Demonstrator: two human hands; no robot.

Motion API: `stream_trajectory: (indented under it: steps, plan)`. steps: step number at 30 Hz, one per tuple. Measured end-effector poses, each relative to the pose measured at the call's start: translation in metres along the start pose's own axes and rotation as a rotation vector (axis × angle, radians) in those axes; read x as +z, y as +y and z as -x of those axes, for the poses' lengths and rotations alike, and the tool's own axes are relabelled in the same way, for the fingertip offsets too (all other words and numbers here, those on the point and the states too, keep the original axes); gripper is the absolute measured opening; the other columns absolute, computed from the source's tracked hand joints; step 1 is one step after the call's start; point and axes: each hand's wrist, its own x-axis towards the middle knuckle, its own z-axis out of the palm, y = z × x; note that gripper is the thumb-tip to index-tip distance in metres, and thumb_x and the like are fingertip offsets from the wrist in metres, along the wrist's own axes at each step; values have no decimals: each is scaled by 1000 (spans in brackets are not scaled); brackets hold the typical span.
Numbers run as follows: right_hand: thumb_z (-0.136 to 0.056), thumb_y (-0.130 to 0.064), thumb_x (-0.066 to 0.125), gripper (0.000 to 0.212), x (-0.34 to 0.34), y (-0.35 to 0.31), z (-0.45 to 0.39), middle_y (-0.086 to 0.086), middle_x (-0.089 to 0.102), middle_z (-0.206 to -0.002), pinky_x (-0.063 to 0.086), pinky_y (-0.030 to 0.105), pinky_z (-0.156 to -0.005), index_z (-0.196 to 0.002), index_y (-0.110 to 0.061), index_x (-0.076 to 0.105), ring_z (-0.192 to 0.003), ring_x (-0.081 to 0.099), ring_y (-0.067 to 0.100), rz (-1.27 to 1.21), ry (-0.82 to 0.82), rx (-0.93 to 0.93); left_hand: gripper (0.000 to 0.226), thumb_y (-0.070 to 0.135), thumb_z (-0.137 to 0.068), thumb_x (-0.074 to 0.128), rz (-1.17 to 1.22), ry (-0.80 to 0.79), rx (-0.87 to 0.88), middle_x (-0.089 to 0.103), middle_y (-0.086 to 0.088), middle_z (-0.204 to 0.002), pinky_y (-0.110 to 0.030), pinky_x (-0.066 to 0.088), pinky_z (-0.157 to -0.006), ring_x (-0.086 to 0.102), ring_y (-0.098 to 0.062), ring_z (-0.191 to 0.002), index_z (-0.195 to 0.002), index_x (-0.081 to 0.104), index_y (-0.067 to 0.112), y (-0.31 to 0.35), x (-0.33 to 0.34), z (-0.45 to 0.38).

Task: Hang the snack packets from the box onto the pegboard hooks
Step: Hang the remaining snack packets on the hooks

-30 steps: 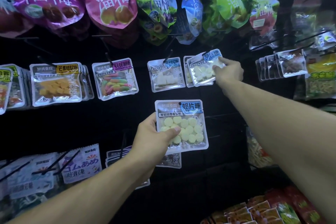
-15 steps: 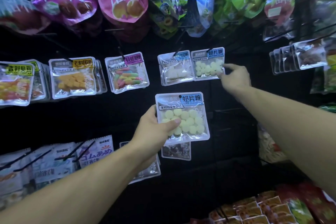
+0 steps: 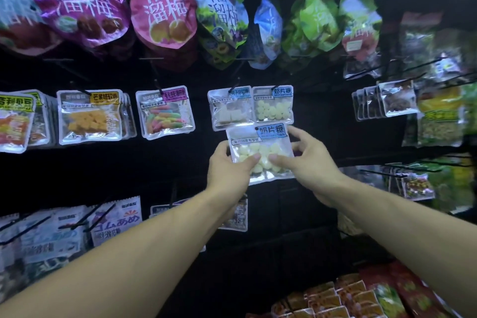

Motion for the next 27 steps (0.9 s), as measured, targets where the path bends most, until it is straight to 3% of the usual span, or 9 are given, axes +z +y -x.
stream_trajectory:
  steps: [4,8,10,12,14,15,20,24,27]
  plan:
    - [-87,-3,82,74,-11,-7,-33,1,74,-108,60,23,-76,-150,-27,52,-88,74,4,-69,193,-97,62,12,-88,86,-65,57,122,72,6,-110,-23,53,-79,70,-7,-94,-132,48,33,19,27,-23]
    - [-91,-4,77,62,-21,-13,-78,-6,70,-129,56,34,-104,-147,-21,58,-114,69,10,-136,341,-124,71,12,-89,83,-285,-63,235,60,4,-140,-34,53,-105,65,-21,-123,-149,52,30,38,54,-55]
    - [-91,-6,77,61,-25,-17,-98,-6,67,-135,54,33,-106,-147,-21,59,-118,66,11,-138,388,-133,73,12,-91,80,-412,-126,308,52,4,-150,-30,47,-111,56,-23,-136,-154,49,30,46,63,-69]
    - [-92,-5,76,60,-30,-19,-115,-6,65,-139,57,23,-96,-148,-19,58,-109,68,6,-160,418,-152,74,13,-96,74,-537,-201,358,44,5,-152,-17,35,-102,46,-20,-144,-161,40,27,50,71,-78]
    - [-95,-5,73,59,-35,-20,-128,-8,61,-142,51,5,-72,-150,-18,55,-92,66,-5,-165,434,-148,82,18,-99,70,-623,-257,375,29,2,-165,-20,32,-104,36,-20,-152,-168,26,29,49,77,-87]
    - [-96,-6,71,59,-37,-19,-133,-7,61,-143,48,2,-68,-151,-18,54,-91,65,-5,-162,441,-144,85,19,-100,69,-659,-272,374,23,2,-169,-23,32,-108,33,-21,-155,-169,22,30,47,80,-91]
    - [-98,-9,70,58,-46,-13,-142,-6,56,-153,47,20,-103,-152,-16,51,-126,59,9,-122,434,-127,86,19,-99,66,-739,-283,406,17,3,-173,-26,35,-106,35,-20,-153,-169,19,34,43,85,-98]
    - [-98,-8,69,58,-47,-11,-141,-5,55,-153,45,18,-100,-153,-14,51,-120,56,3,-66,385,-119,88,20,-97,68,-754,-231,432,21,7,-170,-23,36,-97,44,-19,-146,-168,20,36,30,86,-95]
    - [-98,-8,69,58,-48,-10,-142,-6,54,-154,42,18,-104,-153,-15,51,-129,56,6,-50,364,-112,90,24,-97,69,-788,-207,440,17,5,-171,-27,39,-99,47,-23,-144,-169,16,35,23,86,-90]
